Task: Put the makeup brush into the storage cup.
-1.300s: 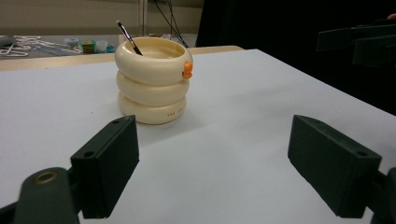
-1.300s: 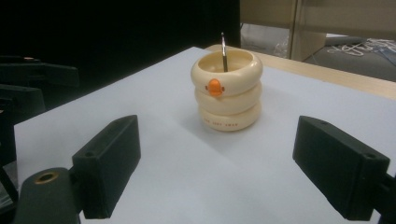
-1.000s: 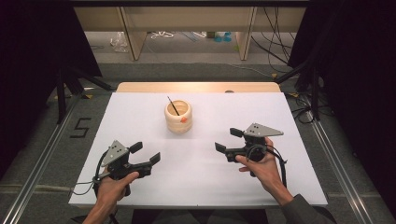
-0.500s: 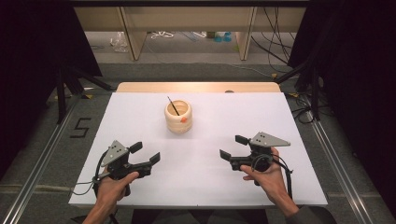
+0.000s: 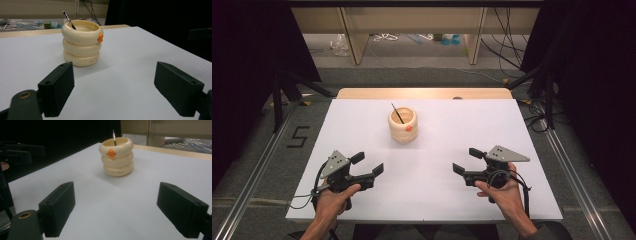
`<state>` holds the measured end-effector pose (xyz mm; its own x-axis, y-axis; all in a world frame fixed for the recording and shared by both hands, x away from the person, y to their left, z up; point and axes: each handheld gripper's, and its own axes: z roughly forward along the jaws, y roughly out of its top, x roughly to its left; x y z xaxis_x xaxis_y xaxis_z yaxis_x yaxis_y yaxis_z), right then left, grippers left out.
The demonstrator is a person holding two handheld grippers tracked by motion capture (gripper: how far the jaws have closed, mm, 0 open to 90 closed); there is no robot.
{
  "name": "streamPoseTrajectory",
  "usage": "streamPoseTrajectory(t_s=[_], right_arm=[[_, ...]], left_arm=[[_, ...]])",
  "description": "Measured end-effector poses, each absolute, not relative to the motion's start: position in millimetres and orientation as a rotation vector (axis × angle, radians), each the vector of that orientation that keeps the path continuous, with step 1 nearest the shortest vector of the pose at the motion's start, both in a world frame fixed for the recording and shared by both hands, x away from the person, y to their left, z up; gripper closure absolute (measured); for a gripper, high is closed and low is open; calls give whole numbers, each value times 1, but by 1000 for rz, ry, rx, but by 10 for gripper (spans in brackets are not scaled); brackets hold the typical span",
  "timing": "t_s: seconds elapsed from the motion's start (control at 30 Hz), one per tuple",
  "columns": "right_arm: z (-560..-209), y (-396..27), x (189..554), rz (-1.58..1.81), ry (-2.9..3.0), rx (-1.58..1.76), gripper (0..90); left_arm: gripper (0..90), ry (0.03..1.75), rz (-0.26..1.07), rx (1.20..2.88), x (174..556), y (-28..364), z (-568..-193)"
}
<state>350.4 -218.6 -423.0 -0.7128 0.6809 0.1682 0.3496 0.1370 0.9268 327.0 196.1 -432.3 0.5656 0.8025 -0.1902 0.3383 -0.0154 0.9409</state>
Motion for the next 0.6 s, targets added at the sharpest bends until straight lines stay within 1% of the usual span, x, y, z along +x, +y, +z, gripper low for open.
streamPoseTrajectory(t_s=[0.6], right_arm=[[-426,-222,347,1612,2126,1016,159]], left_arm=[[158,983,485,1605,327,196,-432]])
